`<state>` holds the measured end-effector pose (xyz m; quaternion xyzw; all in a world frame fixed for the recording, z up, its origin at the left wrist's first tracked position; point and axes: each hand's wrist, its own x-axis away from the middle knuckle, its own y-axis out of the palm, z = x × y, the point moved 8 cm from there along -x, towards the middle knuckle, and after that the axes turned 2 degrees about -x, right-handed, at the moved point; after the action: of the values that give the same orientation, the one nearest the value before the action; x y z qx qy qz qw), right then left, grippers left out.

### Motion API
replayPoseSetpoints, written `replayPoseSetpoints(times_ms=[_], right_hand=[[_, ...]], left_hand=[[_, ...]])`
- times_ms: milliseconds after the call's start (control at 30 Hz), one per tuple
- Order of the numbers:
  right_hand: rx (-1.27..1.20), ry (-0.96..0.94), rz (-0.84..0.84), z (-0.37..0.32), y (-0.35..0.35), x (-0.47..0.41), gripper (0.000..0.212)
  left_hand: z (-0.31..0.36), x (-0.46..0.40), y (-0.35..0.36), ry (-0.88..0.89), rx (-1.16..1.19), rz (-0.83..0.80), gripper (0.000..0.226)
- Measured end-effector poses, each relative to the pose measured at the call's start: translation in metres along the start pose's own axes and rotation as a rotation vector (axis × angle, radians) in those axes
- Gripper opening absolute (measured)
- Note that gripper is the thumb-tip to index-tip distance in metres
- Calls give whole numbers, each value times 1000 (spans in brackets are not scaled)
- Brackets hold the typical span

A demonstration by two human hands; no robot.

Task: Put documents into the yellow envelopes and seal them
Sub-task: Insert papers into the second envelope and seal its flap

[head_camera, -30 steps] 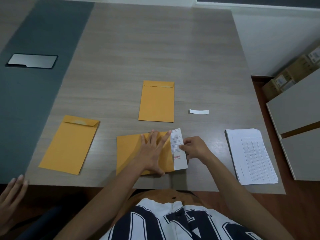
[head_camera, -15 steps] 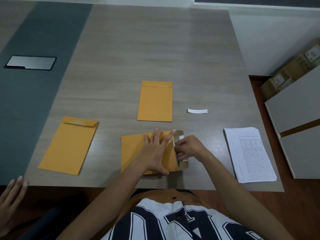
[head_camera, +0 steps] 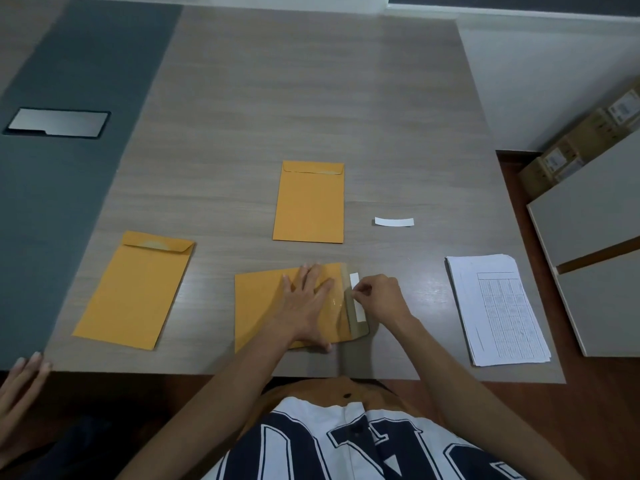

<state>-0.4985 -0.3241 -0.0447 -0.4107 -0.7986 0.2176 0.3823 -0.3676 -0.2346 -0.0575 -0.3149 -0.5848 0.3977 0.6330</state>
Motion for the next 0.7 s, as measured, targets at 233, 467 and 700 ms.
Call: replayPoseSetpoints(times_ms=[233,467,700], right_hand=[[137,-123,87,-2,3,-2,31],[143,-147,106,-2,2,-12,30],[139,-170,149,-5,0,-20,22]], left_hand=[[0,-19,-18,-142,16,152,79],[4,-39,-24,-170,-89,78,96],[3,-39,-23,-168,-87,95,96]])
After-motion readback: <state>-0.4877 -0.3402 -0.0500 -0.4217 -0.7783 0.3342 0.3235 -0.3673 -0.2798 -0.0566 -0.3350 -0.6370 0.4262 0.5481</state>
